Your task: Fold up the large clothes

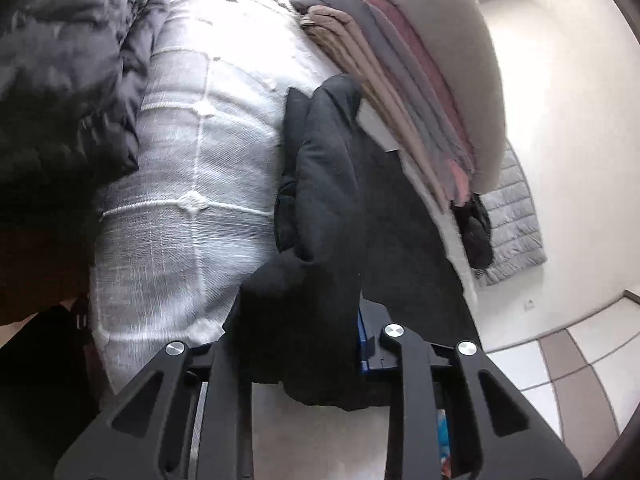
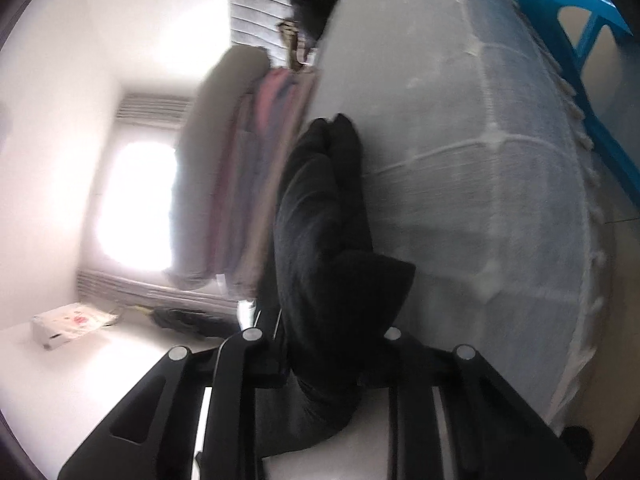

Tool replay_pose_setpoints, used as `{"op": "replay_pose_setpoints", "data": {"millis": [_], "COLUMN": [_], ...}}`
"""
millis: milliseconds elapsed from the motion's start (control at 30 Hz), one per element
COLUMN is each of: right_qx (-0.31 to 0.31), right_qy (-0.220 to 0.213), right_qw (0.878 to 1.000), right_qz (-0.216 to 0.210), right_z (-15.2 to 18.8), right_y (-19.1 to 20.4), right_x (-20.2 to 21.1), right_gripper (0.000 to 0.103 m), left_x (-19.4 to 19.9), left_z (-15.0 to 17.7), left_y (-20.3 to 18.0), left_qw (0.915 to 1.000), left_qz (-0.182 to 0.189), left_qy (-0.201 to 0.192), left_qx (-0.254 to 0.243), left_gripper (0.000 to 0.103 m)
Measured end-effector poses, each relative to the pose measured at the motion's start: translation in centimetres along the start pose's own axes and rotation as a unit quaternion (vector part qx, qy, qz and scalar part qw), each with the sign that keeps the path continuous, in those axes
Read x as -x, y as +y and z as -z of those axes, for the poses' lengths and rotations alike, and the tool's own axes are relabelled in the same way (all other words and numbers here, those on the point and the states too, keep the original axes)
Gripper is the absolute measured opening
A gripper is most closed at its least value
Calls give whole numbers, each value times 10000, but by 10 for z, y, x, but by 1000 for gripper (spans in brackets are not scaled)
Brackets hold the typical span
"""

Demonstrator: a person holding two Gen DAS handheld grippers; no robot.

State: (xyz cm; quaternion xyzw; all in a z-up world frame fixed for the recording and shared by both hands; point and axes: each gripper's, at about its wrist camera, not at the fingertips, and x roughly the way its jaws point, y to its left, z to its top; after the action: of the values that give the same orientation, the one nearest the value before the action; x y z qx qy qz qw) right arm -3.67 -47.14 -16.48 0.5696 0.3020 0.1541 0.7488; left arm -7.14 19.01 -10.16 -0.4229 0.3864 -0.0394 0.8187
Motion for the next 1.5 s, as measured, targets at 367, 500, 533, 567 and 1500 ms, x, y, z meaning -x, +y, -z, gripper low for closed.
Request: {"op": "replay_pose_setpoints", "data": {"millis": [367,500,533,567,1500], "right_qx": [-321,-359,-372,-429,3949], "right_qy": [523,412,362,295,1376], "right_qw": [9963,9964,9964,9965,8496], "right_qz": [598,648,664,658,3214], "right_z": [36,31,31,31,80], "right_y": [-7,-6,-6,-8,133], "right_x": [21,13,13,15,-313], "right_gripper": [50,51,51,51,81], "left_x": [27,24,22,18,11], "left_z": [9,14,13,11,6], "left_y": [40,45,43,39,36], "left_qw": [9984,9990,9990,9991,9976], "left_qz": [-428,-239,-229,-270,-335], "left_qy": [305,13,-24,-61,-280], "left_qx": [217,382,371,321,542], "left_gripper": [46,54,56,58,61]}}
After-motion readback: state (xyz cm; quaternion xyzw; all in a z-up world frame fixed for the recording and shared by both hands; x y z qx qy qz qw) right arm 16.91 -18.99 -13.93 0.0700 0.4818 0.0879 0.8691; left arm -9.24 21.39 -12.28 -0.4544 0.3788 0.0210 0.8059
